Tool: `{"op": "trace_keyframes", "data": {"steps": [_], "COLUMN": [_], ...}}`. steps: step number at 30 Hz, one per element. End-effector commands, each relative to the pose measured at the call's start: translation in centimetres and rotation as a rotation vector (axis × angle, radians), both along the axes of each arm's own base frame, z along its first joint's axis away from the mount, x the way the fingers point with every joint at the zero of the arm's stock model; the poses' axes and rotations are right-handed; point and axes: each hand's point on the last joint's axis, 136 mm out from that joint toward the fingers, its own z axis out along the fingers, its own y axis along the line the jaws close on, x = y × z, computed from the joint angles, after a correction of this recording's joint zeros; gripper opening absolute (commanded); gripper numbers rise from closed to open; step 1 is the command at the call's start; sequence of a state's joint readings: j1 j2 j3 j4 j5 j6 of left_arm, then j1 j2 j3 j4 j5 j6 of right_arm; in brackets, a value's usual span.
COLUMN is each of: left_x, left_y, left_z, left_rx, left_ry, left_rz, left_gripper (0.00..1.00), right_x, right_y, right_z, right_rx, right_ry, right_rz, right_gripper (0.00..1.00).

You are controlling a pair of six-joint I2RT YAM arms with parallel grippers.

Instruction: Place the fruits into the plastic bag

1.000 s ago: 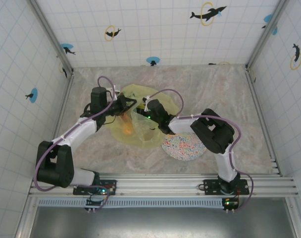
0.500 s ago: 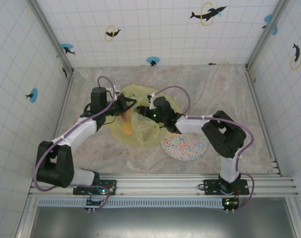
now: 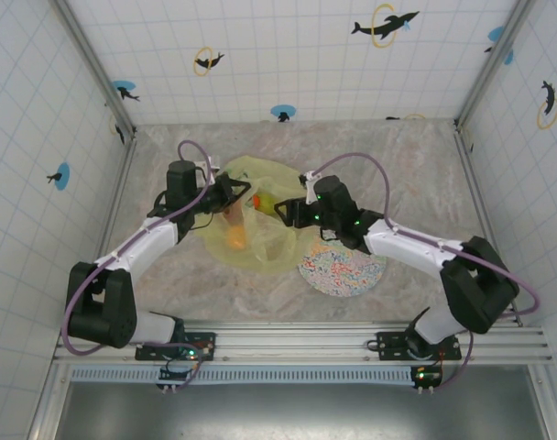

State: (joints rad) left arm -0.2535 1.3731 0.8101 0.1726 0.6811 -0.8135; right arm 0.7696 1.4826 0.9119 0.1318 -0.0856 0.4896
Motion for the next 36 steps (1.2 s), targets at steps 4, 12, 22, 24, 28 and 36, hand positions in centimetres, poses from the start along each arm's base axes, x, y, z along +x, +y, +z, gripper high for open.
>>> {"op": "trace_keyframes", "data": {"steps": [4,12,22,24,28,36], "left_x": [0.1,0.3,-0.1,-0.1,-0.3,-0.3], "left_y": [0.4,0.2,0.2,0.2,0.2,0.2], "left_z": [0.2,0.1,-0.5,-0.4,-0.5,-0.6], "left_rx": [-0.004,-0.012,-0.004,-0.006,-0.004,-0.003], "left_ry": [-0.015,-0.010,0.007,0.007,0.008,0.011], "left_rz": [0.017,0.007,0.000,-0.002,-0.005,-0.010], "left_gripper": [0.00,0.00,0.00,0.00,0.00,0.00], "right_x": [-1.6,-0.4,2.8,3.3,3.9,5.2], "right_y": [-5.7,-13.1,-16.4,-15.9,-16.0,-16.4], "right_z": [-0.3,-0.5,-4.2,-5.0,-6.8,-9.1], "right_rx": [-0.232,-0.427,-0.707,-0.720,-0.792,-0.866], "right_ry": [-0.052,-0.055,0.140,0.176,0.251,0.329], "right_rz": [-0.040,-0.200,-0.164,-0.139,-0.117,-0.110], "right_gripper": [0.76,0.78,0.78,0.78,0.76,0.71]}}
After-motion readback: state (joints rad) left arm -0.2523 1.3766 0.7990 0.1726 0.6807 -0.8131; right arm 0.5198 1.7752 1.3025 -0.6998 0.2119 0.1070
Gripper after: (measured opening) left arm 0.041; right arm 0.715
